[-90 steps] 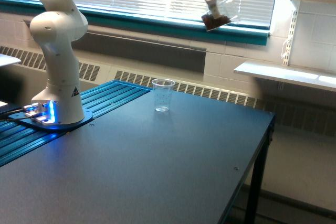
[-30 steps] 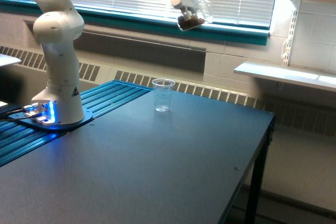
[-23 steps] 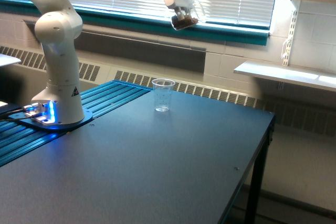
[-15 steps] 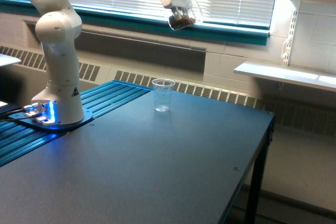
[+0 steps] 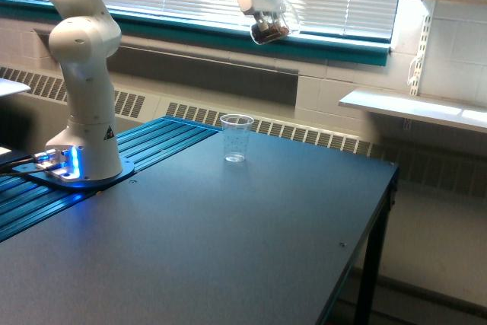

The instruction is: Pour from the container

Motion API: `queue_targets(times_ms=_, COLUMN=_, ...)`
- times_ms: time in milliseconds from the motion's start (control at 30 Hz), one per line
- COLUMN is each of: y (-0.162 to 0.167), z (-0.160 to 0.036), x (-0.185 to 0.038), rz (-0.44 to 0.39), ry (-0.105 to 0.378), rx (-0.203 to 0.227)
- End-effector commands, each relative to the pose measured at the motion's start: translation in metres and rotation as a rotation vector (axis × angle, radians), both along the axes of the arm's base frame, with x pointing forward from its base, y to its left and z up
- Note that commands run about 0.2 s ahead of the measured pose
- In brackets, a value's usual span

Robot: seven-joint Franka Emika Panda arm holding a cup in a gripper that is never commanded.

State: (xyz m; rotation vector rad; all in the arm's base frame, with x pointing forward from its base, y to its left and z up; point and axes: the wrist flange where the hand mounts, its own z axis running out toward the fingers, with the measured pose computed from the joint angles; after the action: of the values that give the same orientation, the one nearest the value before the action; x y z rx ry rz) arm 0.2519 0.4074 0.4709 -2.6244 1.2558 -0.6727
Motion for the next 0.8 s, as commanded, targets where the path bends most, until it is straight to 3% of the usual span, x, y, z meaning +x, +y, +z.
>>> queue_targets(times_ms=33, y=0.012, z=0.006, x=0.009, rz=-0.089, ry=-0.01, rx=0.052)
queue_targets(times_ms=800, y=0.036, z=0.001, x=0.016, rz=-0.273, ry=0.018, rx=0.055)
